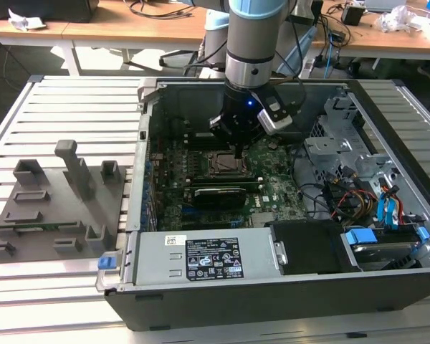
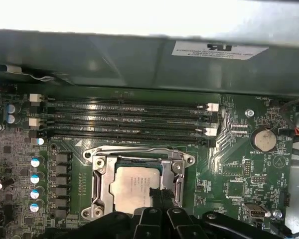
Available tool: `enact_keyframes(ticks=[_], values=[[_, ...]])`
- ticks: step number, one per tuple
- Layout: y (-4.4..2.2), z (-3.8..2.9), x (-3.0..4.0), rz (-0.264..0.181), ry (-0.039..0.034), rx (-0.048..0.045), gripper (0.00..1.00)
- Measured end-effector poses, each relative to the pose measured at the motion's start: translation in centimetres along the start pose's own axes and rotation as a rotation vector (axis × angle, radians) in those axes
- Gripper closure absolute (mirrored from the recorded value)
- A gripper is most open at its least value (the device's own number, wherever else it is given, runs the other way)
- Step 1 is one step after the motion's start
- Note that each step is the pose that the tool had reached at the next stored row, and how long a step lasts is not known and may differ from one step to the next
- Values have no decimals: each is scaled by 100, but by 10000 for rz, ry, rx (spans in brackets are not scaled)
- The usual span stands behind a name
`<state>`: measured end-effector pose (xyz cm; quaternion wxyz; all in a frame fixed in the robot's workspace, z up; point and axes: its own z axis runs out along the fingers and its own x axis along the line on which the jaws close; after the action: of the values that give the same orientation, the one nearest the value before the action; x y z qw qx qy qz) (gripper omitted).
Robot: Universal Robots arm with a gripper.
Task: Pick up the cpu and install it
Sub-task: 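Install the first cpu locking lever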
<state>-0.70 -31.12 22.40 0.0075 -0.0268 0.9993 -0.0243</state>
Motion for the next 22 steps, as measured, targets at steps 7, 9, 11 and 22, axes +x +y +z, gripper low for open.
enact_keyframes(ticks=[7,9,11,22], values=[[-6,-115,-1,0,2,32,89],[-8,-155,-2,0,1,33,89],[-9,-190,-2,0,2,38,89],[-23,-466,-6,-1,4,76,89]])
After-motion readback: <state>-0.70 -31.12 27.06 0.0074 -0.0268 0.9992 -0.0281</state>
